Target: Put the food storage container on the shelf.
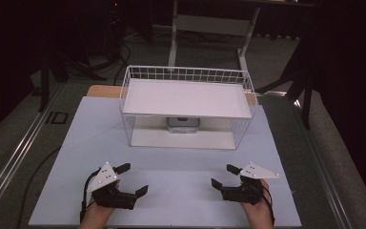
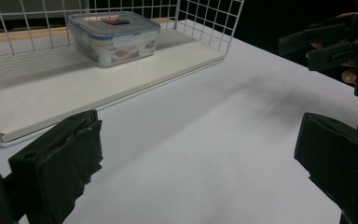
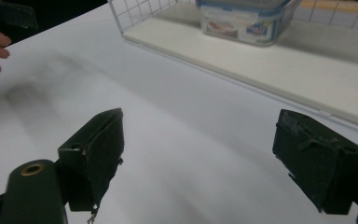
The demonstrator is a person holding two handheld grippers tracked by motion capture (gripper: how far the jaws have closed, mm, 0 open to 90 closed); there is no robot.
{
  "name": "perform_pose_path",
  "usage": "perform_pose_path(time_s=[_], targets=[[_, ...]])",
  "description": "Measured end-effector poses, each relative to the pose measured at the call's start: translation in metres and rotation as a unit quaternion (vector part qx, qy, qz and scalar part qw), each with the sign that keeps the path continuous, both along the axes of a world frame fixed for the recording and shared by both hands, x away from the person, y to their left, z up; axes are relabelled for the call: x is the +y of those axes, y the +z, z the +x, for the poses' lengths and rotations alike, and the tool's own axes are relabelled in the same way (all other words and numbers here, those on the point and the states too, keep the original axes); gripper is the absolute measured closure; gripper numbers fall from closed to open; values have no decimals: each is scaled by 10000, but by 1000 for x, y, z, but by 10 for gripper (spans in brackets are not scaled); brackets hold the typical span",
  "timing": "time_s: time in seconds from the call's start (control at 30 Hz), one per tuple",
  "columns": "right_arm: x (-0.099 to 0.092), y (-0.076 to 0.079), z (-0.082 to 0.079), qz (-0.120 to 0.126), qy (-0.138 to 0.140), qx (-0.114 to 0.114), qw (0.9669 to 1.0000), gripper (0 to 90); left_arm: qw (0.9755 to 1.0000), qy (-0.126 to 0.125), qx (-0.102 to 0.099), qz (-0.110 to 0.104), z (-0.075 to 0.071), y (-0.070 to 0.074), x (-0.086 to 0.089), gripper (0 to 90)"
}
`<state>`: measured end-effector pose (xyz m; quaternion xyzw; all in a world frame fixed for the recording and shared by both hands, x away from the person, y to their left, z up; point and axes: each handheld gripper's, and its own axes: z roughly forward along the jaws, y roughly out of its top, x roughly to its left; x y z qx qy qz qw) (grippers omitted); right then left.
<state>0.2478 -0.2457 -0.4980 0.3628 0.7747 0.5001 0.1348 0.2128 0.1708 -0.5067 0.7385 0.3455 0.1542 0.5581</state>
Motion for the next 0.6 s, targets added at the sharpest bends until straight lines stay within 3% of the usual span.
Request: perform_pose_path(time_s=[0.1,0.23,0.4,0.6], targets=[[-3,-1,1,65,88,14,9999,162,10000,-15,-2,-9,0,0,0,17],[-9,-3,4,206,412,23,9989,146,10000,-23,-1,6,1,0,1,17],[-14,-6,11,174,582,-58,9981,146,10000,-51,19,-4,2,-1,1,17],[-20,-11,17,199,430,32,9989,146,10000,-66,33,-48,3,-2,2,17]])
